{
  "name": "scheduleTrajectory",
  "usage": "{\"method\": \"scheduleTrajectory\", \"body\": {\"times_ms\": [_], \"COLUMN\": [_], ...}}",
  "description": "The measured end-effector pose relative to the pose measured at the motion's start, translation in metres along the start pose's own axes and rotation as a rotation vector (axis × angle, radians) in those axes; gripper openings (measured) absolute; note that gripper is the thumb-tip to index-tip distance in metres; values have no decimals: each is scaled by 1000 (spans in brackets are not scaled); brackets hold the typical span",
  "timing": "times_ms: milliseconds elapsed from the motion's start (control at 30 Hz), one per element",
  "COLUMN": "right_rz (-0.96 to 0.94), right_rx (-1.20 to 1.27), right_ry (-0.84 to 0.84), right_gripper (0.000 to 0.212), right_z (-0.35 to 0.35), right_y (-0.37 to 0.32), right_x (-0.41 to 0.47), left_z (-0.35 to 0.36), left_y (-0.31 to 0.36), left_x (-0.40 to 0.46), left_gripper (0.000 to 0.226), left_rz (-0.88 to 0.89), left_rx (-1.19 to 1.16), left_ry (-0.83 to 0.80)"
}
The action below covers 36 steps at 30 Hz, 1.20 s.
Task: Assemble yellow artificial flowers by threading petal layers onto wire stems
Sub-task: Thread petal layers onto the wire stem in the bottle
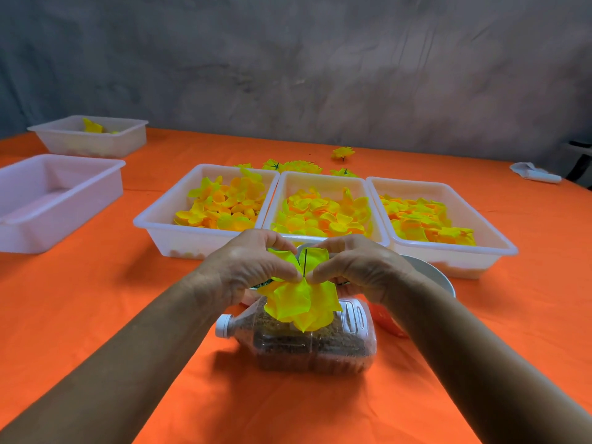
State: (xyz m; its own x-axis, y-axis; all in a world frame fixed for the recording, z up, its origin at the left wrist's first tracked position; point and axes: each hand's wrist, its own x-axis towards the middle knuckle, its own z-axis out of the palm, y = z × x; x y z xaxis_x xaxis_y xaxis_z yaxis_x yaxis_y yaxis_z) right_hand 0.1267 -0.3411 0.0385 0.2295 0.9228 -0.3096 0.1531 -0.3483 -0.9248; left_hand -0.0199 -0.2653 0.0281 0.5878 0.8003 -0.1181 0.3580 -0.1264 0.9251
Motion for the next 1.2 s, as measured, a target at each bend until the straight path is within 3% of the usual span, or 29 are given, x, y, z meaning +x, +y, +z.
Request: {"method": "scheduleTrajectory", "body": {"times_ms": [767, 1200], "right_rz": [11, 23], "right_rx": [-86, 36], "right_ry": [-65, -68], "right_gripper": [22, 26], "right_z": [-3, 0], "right_y": [-3, -2], "right_x": [1, -2], "left_z": [1, -1], "left_y": [0, -3], "left_x": [3, 6], "left_gripper": [46, 27], "left_rz": [-27, -50], "left_rx": [27, -18], "left_ry": [-39, -22]}}
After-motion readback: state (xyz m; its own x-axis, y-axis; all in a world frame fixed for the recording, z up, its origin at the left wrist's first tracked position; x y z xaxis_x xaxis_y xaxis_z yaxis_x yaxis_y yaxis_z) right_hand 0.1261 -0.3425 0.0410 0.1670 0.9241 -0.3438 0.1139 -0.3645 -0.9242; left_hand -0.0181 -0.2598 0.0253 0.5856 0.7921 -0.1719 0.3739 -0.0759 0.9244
